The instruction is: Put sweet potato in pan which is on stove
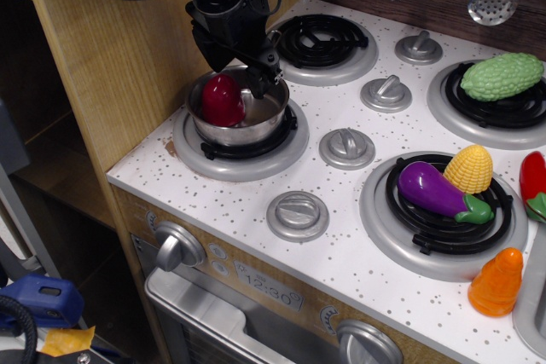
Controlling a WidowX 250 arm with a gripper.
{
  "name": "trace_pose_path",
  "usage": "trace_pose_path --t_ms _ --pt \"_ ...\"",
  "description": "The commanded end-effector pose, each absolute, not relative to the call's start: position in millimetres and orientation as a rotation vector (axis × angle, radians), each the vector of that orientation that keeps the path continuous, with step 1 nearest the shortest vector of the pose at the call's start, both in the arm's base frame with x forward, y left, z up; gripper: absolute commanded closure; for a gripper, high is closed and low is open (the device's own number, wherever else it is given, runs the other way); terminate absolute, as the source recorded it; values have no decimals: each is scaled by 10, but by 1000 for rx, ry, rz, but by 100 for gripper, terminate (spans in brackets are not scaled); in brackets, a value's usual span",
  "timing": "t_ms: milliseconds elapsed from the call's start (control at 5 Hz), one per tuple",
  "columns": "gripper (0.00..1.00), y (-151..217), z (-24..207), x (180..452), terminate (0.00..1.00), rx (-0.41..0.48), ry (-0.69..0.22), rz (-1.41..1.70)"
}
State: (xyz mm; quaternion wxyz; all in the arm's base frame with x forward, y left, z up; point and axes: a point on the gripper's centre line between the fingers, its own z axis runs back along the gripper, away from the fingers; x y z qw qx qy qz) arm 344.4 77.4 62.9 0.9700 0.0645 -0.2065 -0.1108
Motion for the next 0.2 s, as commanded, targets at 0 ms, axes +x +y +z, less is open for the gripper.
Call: trace_pose_path --t_ms 0 --pt "0 827 727 3471 100 144 -448 -215"
